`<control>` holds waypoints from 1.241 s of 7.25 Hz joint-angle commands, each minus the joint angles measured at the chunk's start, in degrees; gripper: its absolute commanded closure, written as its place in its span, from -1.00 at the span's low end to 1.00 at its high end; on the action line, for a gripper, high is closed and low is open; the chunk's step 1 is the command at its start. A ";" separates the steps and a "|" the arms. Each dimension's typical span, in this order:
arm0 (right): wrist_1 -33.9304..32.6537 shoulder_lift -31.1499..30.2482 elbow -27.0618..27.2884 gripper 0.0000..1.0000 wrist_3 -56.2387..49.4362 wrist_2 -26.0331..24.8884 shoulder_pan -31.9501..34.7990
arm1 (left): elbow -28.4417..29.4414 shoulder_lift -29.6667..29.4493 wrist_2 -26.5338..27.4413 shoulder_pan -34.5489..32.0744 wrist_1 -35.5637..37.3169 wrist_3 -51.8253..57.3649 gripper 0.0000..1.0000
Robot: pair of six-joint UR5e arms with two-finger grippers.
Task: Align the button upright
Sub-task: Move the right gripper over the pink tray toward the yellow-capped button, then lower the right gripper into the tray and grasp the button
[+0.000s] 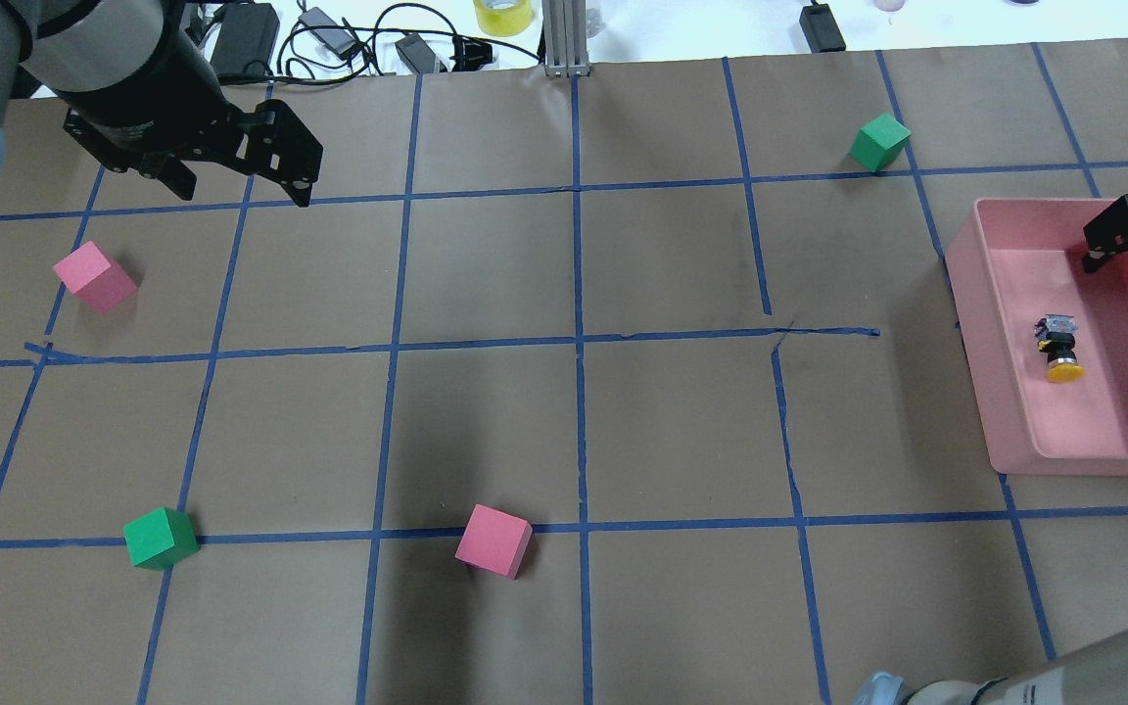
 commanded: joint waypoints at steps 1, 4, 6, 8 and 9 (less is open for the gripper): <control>-2.09 0.23 2.72 -1.00 0.36 -0.14 0.11 | 0.00 0.00 0.00 0.00 0.00 0.02 -1.00; -2.45 0.67 5.54 -1.00 -0.34 -0.84 0.11 | 0.00 0.00 0.00 0.00 0.00 0.02 -1.00; -2.44 1.89 5.89 -1.00 -0.34 -0.94 -0.24 | 0.00 0.00 0.00 0.00 0.00 -0.06 -1.00; -2.88 3.65 5.98 -1.00 -0.26 -0.85 -0.33 | -0.09 0.18 0.00 -0.26 -0.69 0.02 -1.00; -2.88 4.44 6.07 -1.00 -0.34 -0.93 -0.33 | 0.09 0.09 0.00 -0.09 -0.79 -0.33 -1.00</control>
